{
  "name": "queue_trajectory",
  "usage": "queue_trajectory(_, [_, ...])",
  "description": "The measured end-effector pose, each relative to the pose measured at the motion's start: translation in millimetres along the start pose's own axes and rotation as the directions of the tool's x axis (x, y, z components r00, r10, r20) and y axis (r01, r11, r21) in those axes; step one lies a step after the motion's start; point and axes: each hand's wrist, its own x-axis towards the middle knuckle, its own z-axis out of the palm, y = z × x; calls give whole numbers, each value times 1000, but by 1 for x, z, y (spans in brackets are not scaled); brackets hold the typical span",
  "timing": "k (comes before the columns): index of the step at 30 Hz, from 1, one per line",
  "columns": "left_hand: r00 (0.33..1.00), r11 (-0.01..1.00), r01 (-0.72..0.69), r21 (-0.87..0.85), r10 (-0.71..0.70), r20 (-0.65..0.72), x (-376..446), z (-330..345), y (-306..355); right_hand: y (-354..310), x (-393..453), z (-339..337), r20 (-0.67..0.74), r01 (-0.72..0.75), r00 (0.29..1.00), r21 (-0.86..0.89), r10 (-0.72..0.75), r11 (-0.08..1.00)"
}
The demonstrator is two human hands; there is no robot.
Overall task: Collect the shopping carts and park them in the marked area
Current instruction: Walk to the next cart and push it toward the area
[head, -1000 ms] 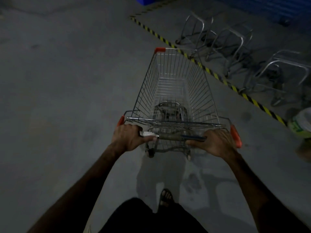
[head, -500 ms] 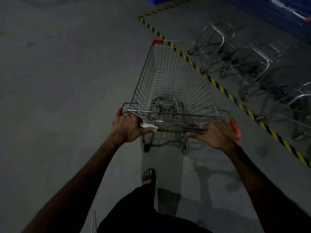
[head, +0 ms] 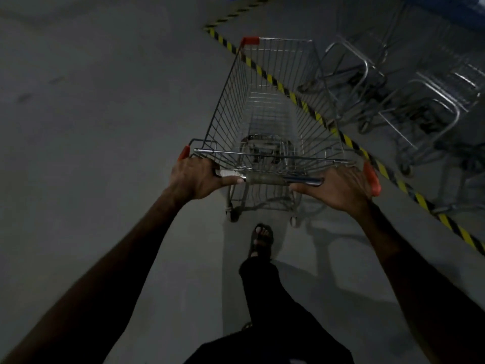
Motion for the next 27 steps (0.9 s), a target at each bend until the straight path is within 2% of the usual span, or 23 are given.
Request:
queue_trajectory(4, [1000, 1000, 0, -18, 0, -10, 98, -19, -33, 2, 104, -11, -32, 4, 999, 31, -3, 1000])
queue_trajectory(9, [1000, 1000, 16, -13, -17, -8, 215, -44, -68, 11, 236, -16, 58, -5, 998, 163, -4, 987])
queue_trajectory(17, [999, 999, 45, 6, -45, -10, 376, -74, -121, 17, 424, -33, 131, 18, 991, 60, -26, 998])
queue_trajectory(19, [999, 1000, 21, 9, -21, -28, 419, -81, -138, 12, 468, -42, 97, 27, 995, 8, -27, 1000])
queue_trajectory(23, [998, 1000, -27, -15, 26, -55, 510, -97, -180, -1, 547, -56, 73, -35, 997, 52, 31, 998])
queue_trajectory(27, [995, 996, -94, 1, 94, 17, 608, -119, -224, -26, 623, -80, 94, -98, 992, 160, 83, 982])
